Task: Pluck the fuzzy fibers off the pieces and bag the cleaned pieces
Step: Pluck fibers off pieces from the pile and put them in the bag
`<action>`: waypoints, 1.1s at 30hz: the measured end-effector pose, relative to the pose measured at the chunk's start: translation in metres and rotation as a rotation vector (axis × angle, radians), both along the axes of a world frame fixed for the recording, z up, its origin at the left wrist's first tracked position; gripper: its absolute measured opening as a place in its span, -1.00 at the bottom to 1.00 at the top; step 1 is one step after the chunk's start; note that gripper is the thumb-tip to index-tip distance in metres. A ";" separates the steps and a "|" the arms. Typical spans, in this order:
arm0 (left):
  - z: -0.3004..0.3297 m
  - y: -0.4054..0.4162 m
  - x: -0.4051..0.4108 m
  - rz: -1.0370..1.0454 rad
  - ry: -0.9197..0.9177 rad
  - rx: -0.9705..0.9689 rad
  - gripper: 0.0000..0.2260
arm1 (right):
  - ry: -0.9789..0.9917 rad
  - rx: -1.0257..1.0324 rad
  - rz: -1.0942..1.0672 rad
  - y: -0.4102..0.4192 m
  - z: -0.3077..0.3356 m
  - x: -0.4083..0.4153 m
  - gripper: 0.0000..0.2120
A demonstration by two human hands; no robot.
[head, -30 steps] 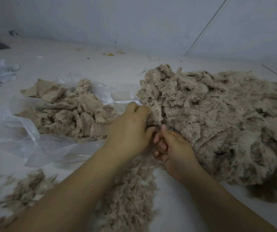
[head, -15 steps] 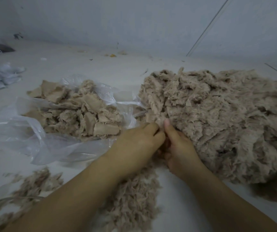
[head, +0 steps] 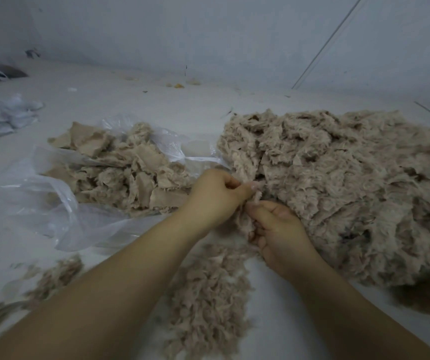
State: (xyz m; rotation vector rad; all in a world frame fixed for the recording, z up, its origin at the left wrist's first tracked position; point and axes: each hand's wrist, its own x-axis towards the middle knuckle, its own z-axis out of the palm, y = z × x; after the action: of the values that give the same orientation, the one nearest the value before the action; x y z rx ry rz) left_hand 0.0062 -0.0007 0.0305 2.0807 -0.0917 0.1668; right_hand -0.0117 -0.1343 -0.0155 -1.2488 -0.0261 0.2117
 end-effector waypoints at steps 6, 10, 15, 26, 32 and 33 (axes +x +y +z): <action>0.003 -0.020 0.030 0.095 0.066 -0.277 -0.64 | -0.012 -0.029 -0.023 0.000 -0.004 0.002 -0.53; 0.007 -0.018 0.039 0.187 0.059 -0.380 -0.73 | -0.020 -0.071 -0.007 0.000 -0.003 -0.002 -0.53; 0.006 -0.006 0.021 0.127 0.083 -0.358 -0.73 | 0.059 0.089 -0.029 -0.002 0.003 -0.001 -0.43; -0.010 0.000 -0.028 -0.071 0.261 -0.532 -0.89 | 0.047 0.105 0.032 -0.004 0.007 -0.006 -0.71; -0.019 -0.001 -0.026 0.028 0.146 -0.568 -0.78 | -0.045 0.056 0.140 0.000 0.010 -0.010 -0.74; -0.020 0.001 -0.025 0.066 0.152 -0.589 -0.73 | -0.014 0.080 0.122 -0.001 0.010 -0.009 -0.73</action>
State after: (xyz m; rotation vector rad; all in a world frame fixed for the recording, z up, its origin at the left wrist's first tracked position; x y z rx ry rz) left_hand -0.0189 0.0002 0.0102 1.5023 0.1089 0.0629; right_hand -0.0208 -0.1350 -0.0051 -1.1698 -0.1221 0.3054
